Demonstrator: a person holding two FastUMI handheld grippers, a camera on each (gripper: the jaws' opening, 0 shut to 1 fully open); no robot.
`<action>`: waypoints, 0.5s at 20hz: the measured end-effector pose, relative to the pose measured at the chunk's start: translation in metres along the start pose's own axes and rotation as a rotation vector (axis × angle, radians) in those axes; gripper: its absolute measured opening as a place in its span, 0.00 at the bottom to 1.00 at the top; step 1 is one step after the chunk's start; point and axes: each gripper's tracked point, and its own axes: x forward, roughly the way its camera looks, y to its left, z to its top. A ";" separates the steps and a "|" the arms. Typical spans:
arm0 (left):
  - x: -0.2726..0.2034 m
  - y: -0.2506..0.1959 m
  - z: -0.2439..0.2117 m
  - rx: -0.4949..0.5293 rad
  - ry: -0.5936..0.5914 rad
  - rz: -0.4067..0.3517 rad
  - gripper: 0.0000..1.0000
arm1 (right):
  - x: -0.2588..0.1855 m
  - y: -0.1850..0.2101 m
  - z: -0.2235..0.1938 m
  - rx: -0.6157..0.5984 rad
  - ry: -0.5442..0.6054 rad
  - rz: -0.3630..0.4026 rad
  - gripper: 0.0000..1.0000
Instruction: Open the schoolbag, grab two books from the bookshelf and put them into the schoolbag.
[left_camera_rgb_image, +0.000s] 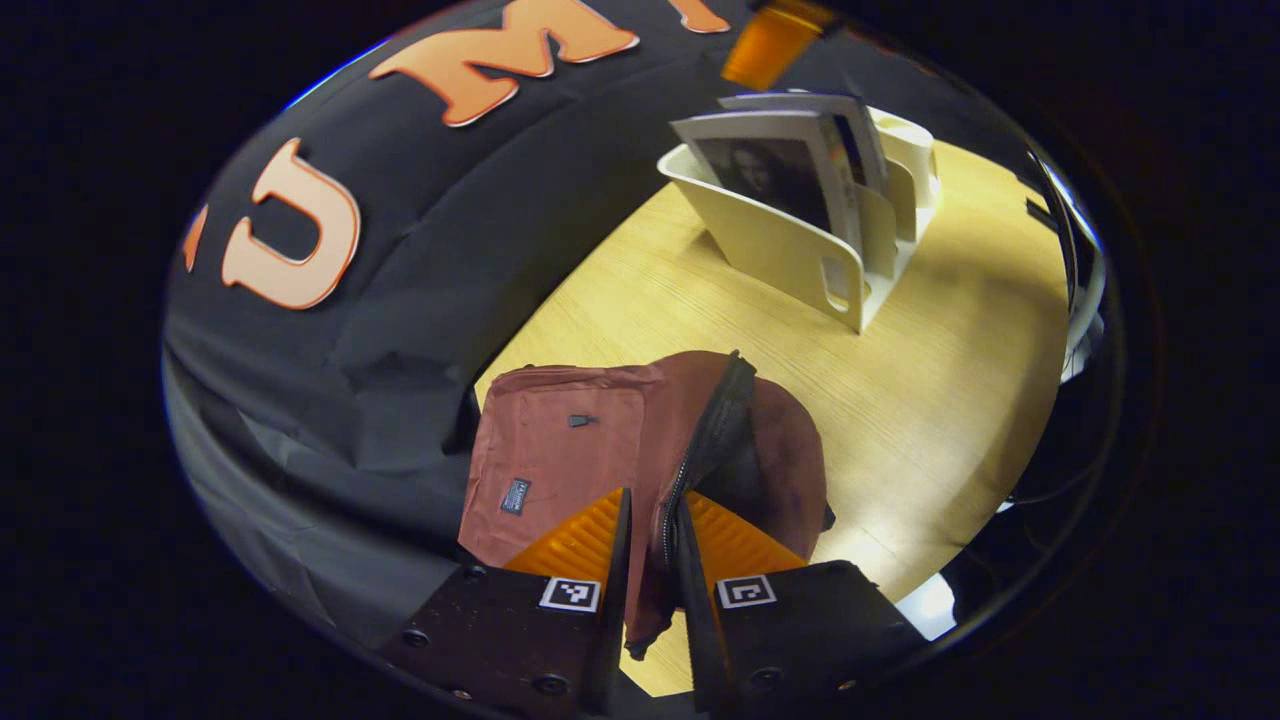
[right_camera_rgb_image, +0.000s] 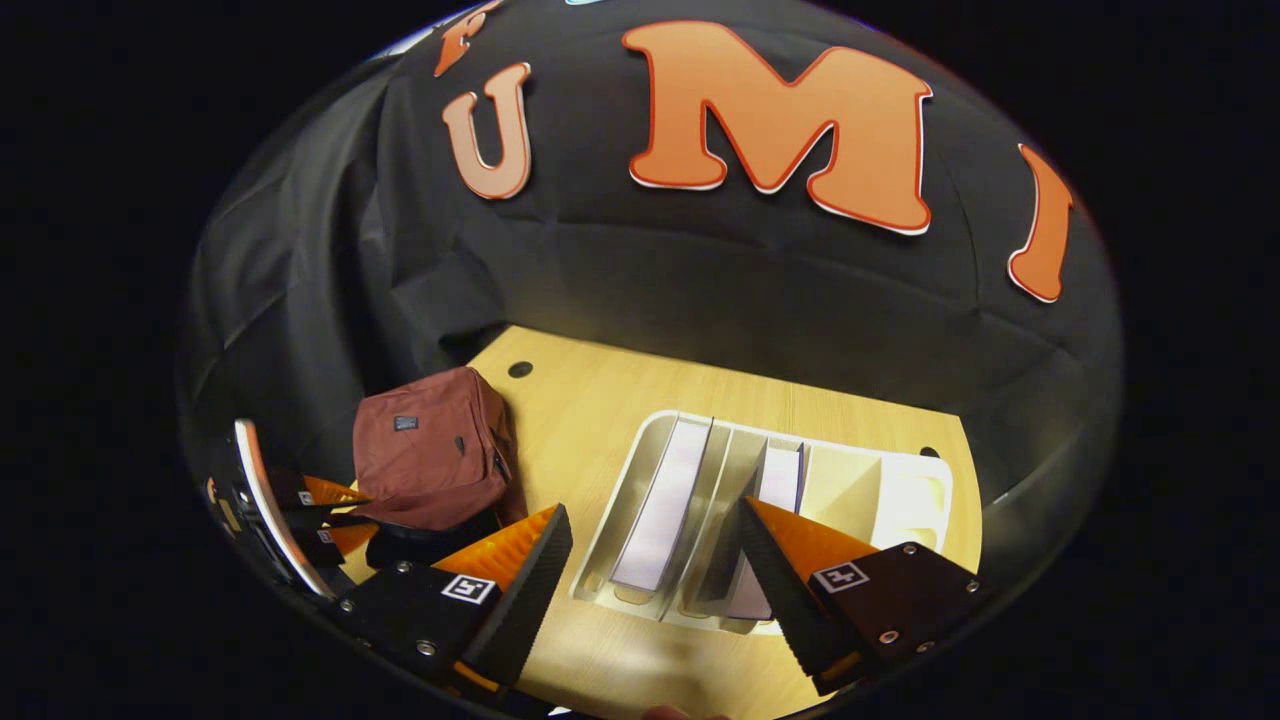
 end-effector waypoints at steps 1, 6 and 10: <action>-0.001 0.002 0.002 -0.020 -0.006 -0.018 0.28 | 0.006 0.000 0.001 0.005 0.035 0.000 0.99; 0.000 0.020 0.007 -0.073 -0.029 -0.068 0.28 | 0.029 0.000 0.011 -0.043 0.167 -0.045 0.99; 0.001 0.042 0.017 -0.091 -0.039 -0.093 0.29 | 0.043 0.002 0.012 -0.044 0.258 -0.068 0.99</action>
